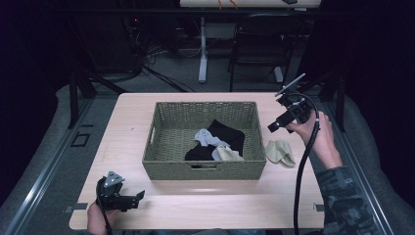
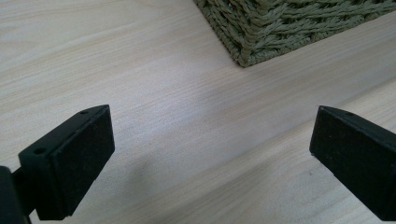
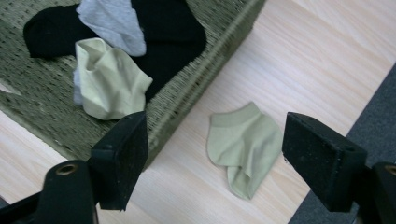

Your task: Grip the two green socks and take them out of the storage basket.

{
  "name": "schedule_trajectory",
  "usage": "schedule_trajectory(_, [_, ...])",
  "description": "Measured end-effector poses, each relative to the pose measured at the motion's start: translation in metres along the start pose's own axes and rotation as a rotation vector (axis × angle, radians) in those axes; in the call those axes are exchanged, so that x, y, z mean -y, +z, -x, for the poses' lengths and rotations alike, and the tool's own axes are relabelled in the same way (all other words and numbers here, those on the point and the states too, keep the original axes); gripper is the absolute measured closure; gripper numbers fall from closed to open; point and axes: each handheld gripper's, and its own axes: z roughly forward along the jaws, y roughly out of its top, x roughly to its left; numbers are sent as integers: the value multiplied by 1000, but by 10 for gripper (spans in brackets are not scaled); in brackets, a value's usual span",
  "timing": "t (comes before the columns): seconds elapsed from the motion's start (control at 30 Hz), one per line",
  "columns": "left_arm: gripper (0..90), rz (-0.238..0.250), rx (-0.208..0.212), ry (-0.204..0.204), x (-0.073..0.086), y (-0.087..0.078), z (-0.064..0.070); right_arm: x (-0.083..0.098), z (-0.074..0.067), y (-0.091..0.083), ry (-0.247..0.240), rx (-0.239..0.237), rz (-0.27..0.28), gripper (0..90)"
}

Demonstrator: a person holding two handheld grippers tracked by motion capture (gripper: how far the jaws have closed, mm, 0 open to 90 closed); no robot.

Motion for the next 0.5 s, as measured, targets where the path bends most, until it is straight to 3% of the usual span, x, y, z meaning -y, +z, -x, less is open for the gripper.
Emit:
schedule_trajectory(0.2, [0, 3, -1, 3, 0, 0, 0, -19, -23, -1, -70, -23, 9, 155])
schedule_trajectory(0.5, [0, 11, 1, -2, 0, -1, 1, -43, -51, 6, -121, -71, 30, 88])
